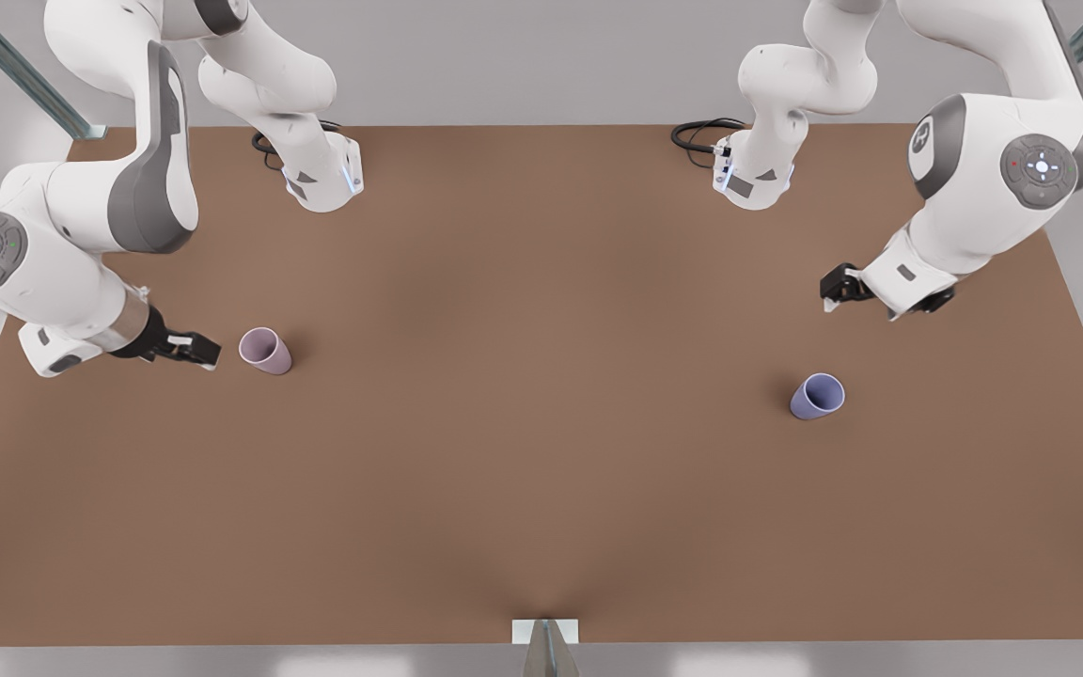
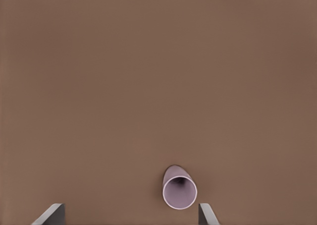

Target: Stack the cups, with the pink cup at the bottom and the purple cup at the top

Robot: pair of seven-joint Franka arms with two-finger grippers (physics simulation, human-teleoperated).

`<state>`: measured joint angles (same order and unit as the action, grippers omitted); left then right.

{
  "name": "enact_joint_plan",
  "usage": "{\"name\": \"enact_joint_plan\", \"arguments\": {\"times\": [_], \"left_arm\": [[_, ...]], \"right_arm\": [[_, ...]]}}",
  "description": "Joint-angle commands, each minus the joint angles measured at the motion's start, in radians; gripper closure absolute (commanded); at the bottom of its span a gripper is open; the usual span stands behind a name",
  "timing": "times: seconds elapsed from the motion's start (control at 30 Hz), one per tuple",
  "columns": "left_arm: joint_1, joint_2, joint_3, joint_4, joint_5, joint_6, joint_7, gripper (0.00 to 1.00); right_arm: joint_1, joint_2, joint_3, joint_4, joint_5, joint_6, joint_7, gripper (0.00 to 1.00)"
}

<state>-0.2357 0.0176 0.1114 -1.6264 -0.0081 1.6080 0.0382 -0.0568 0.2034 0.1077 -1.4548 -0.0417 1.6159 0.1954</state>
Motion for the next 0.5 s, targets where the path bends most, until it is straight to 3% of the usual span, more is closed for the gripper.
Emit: {"name": "enact_joint_plan", "arguments": {"times": [0.0,0.2,0.33,0.47], "left_arm": [[0.038,0.001,0.002,0.0,0.0,0.04,0.009,0.0],[0.044,0.051,0.019,-0.021,-0.003,0.039,0.02,0.0],[0.049,0.058,0.019,-0.02,-0.003,0.012,0.023,0.0],[0.049,0.056,0.017,-0.02,-0.003,0.001,0.025,0.0]], "right_arm": [[-0.001,0.007,0.0,0.002,0.002,0.032,0.079,0.0],[-0.003,0.097,0.007,-0.019,0.051,0.006,0.015,0.0],[0.002,-0.107,0.01,-0.401,0.059,0.226,0.006,0.0],[-0.035,-0.154,-0.003,-0.536,0.074,0.315,-0.067,0.0]]}}
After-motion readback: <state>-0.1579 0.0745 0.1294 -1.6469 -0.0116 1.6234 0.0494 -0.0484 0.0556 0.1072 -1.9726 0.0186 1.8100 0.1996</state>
